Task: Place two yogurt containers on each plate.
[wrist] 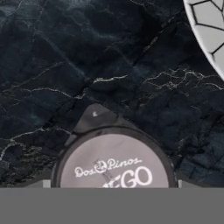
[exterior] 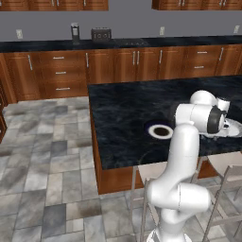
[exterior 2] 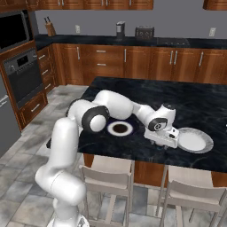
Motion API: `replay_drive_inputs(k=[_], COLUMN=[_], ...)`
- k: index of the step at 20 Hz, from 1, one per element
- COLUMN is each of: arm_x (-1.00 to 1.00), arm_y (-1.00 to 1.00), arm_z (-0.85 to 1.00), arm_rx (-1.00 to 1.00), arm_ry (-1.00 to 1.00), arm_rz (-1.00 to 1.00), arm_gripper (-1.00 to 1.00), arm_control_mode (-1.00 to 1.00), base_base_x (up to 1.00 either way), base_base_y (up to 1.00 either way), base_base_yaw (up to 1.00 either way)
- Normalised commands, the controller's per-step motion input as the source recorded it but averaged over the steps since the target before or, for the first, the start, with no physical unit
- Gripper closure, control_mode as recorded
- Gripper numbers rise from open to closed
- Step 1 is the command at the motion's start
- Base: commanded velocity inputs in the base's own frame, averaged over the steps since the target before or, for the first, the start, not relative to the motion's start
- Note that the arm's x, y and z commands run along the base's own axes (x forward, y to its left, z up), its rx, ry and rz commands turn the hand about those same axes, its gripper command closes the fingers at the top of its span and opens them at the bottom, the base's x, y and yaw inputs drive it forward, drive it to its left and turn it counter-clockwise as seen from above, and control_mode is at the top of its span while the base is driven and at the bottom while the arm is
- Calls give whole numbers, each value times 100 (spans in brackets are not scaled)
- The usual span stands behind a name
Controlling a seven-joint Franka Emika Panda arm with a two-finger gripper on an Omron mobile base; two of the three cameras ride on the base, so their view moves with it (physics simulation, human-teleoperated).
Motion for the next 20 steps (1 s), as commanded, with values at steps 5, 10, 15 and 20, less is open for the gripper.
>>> replay_drive_inputs(k=[5,10,15,20], arm_x=[0,0,0,0], arm_y=[0,12,43,92], arm_z=[0,31,44,22], arm_rx=[0,1,2,0], arm_ry=[0,0,0,3], arm_rz=[0,0,0,0], arm_gripper=[100,100,100,100], arm_control_mode=[-100,-100,-100,-100], base_base_x=[0,0,0,0], base_base_y=[0,0,0,0], base_base_yaw=[0,0,0,0])
